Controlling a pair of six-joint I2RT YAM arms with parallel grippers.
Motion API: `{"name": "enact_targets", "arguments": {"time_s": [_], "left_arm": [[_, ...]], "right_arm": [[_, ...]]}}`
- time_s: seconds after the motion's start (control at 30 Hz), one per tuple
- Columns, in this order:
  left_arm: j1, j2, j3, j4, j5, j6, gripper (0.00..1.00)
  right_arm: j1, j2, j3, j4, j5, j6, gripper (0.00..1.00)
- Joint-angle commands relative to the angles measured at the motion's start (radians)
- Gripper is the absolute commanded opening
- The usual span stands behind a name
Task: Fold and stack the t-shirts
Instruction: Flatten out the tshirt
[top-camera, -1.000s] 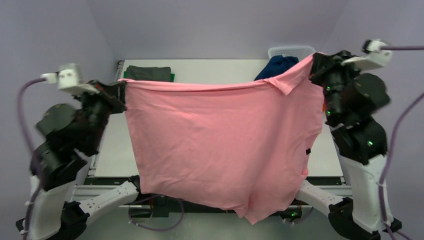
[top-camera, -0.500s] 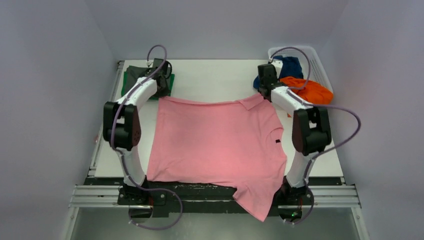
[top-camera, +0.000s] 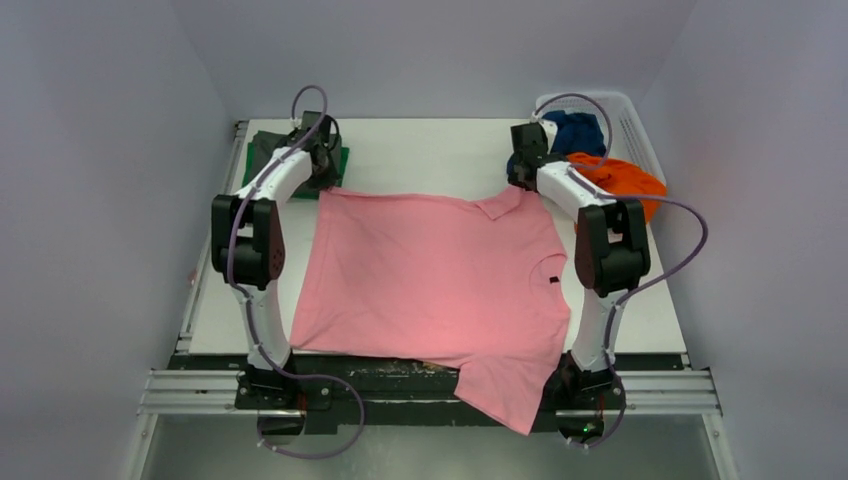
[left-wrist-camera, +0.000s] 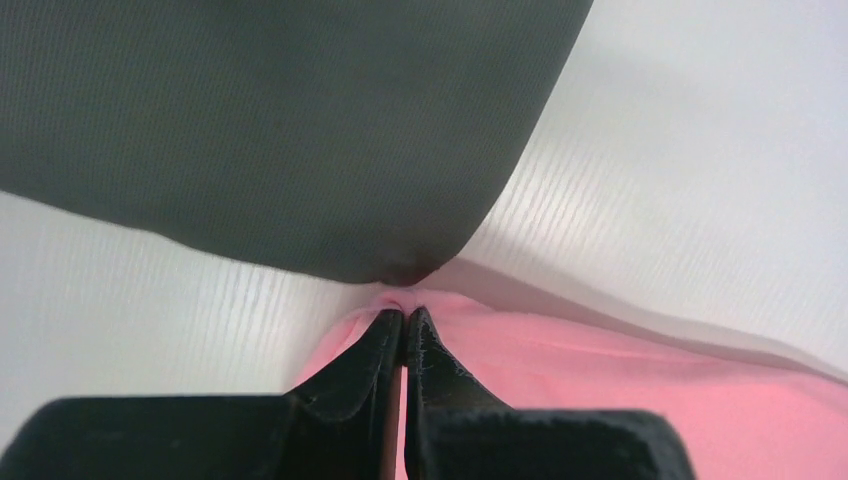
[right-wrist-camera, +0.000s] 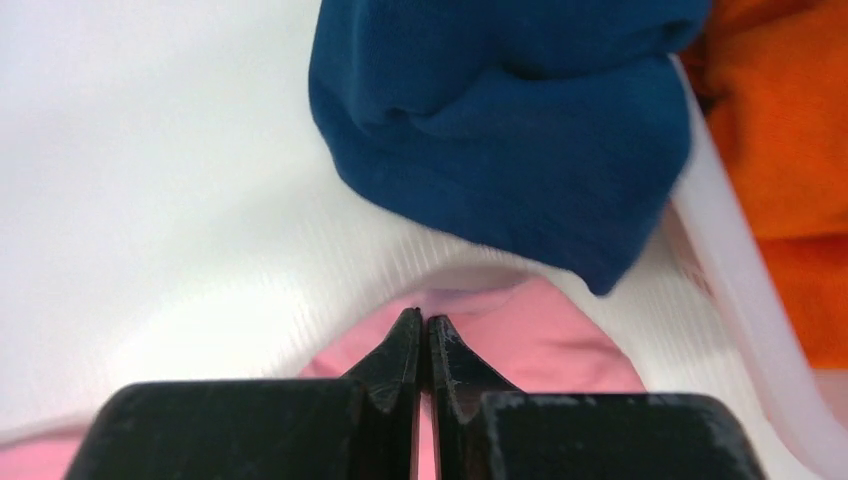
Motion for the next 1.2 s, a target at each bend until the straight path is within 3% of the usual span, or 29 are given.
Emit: {"name": "enact_targets", "arguments": {"time_s": [0.0, 0.13, 0.23, 0.4, 0.57, 0.67, 0.7, 0.77, 0.83, 0.93, 1.03, 1.17], "left_arm": [[0.011, -0.161, -0.115, 0.031, 0.024, -0.037, 0.00], [0.010, -0.265, -0.241, 0.051, 0.027, -0.042, 0.00], [0.010, -0.285, -0.252, 0.050, 0.042, -0.041, 0.00], [0.012, -0.198, -0.135, 0.015, 0.035, -0.034, 0.02], [0.018, -0.017, 0.069, -0.063, -0.001, -0.026, 0.06], [0.030, 0.063, 0.222, -0.113, 0.000, -0.013, 0.23], [0.033, 0.084, 0.279, -0.150, -0.001, -0.009, 0.29], [0.034, 0.094, 0.357, -0.213, -0.007, -0.004, 0.50], [0.033, 0.043, 0.313, -0.212, -0.005, -0.009, 0.71], [0.032, -0.107, 0.117, -0.111, 0.042, -0.034, 0.97], [0.022, -0.259, -0.111, 0.002, 0.144, -0.070, 1.00], [-0.057, -0.415, -0.368, 0.101, 0.196, -0.082, 1.00]], "right_arm": [[-0.006, -0.172, -0.043, -0.153, -0.055, 0.038, 0.00], [-0.006, -0.278, -0.108, -0.265, -0.083, 0.042, 0.00], [-0.006, -0.315, -0.125, -0.263, -0.105, 0.029, 0.00], [-0.011, -0.203, -0.010, -0.285, -0.091, 0.030, 0.00], [-0.051, 0.015, 0.248, -0.331, -0.076, 0.042, 0.01], [-0.074, 0.124, 0.411, -0.350, -0.057, 0.045, 0.10], [-0.079, 0.143, 0.452, -0.356, -0.072, 0.044, 0.20], [-0.085, 0.135, 0.468, -0.358, -0.099, 0.033, 0.42], [-0.085, 0.054, 0.380, -0.314, -0.125, 0.033, 0.55], [-0.085, -0.107, 0.134, -0.180, -0.216, 0.033, 0.69], [-0.082, -0.222, -0.098, -0.069, -0.327, 0.050, 0.73], [-0.077, -0.255, -0.317, 0.098, -0.512, 0.097, 0.73]]}}
